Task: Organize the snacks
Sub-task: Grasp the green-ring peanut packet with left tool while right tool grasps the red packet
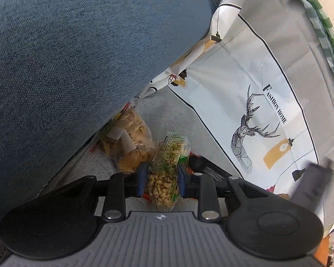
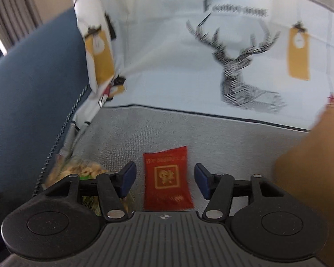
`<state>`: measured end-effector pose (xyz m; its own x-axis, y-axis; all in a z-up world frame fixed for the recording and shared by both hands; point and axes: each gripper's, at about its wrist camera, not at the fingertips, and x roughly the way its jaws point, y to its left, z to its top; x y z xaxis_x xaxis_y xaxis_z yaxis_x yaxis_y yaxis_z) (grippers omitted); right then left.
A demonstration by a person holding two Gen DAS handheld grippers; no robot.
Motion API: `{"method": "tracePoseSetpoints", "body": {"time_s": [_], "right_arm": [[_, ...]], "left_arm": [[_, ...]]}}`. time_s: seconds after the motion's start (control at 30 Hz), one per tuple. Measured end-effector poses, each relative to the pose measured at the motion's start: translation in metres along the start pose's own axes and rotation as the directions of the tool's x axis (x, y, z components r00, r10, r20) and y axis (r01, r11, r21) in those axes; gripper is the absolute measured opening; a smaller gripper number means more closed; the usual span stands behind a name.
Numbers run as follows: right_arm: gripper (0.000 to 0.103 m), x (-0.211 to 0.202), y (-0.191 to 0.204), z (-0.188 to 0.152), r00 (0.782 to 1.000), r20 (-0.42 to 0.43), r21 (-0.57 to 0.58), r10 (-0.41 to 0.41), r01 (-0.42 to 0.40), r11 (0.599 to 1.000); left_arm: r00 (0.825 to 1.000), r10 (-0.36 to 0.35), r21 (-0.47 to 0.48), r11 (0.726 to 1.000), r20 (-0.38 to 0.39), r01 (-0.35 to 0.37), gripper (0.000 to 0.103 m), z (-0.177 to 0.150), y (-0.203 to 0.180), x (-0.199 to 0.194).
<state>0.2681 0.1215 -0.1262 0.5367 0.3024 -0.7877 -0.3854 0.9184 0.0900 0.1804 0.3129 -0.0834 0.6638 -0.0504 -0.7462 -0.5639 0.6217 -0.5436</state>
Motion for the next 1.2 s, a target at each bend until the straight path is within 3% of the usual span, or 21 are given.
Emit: {"method": "tracePoseSetpoints", "body": {"time_s": [0.17,0.2,0.23,0.3,0.4,0.63,0.8,0.9,1.0,1.13,1.2], "right_arm": [[0.068,0.034,0.007,0.005,0.997,-0.07,0.011,-0.01,0.011,1.0],[0.065,0.035,0.009,0.005,0.998,-0.062,0.001,-0.016,0.016,1.0],[0.05,0.035,0.012,0.004,0.998,-0.056,-0.022,-0.027,0.026,0.999],[0.047,0.033,0.014,0.003,0.998,-0.041,-0.076,-0.048,0.044,0.996],[0.043,0.025,0.007,0.001,0.999,-0.05,-0.068,-0.017,0.013,0.998],[0.044,-0.05,-0.002,-0.017,1.0,0.009,-0.083,-0.012,0.013,0.996],[0.044,-0.118,0.011,-0.066,0.997,0.078,-0.153,0.028,-0.016,0.988],[0.044,-0.134,0.013,-0.096,0.997,0.064,-0.166,0.047,-0.036,0.986],[0.044,-0.131,0.019,-0.112,0.996,0.026,-0.166,0.089,-0.083,0.983],[0.044,-0.115,0.02,-0.127,0.995,-0.025,-0.176,0.097,-0.1,0.979],[0.044,-0.11,0.016,-0.131,0.994,-0.05,-0.169,0.096,-0.103,0.98]], "left_arm": [[1.0,0.006,0.006,1.0,-0.011,-0.006,0.031,0.002,0.003,0.0],[1.0,0.003,0.008,1.0,-0.012,-0.003,0.031,0.002,0.003,0.0],[1.0,0.003,0.009,1.0,-0.013,-0.002,0.031,0.002,0.003,0.0],[1.0,-0.002,0.006,1.0,-0.018,0.002,0.031,0.003,0.004,0.0],[1.0,-0.007,0.005,1.0,-0.025,0.007,0.031,0.005,0.004,0.001],[0.999,-0.02,0.022,1.0,-0.046,0.021,0.031,0.005,0.002,0.0],[0.995,-0.056,0.055,0.997,-0.085,0.061,0.031,0.001,0.001,0.003],[0.986,-0.113,0.096,0.987,-0.126,0.126,0.031,-0.002,-0.001,0.003],[0.96,-0.175,0.109,0.973,-0.218,0.202,0.031,-0.008,0.001,0.011],[0.94,-0.14,0.14,0.971,-0.312,0.191,0.031,-0.019,0.001,0.025],[0.944,-0.095,0.18,0.971,-0.317,0.158,0.034,-0.021,-0.002,0.029]]}}
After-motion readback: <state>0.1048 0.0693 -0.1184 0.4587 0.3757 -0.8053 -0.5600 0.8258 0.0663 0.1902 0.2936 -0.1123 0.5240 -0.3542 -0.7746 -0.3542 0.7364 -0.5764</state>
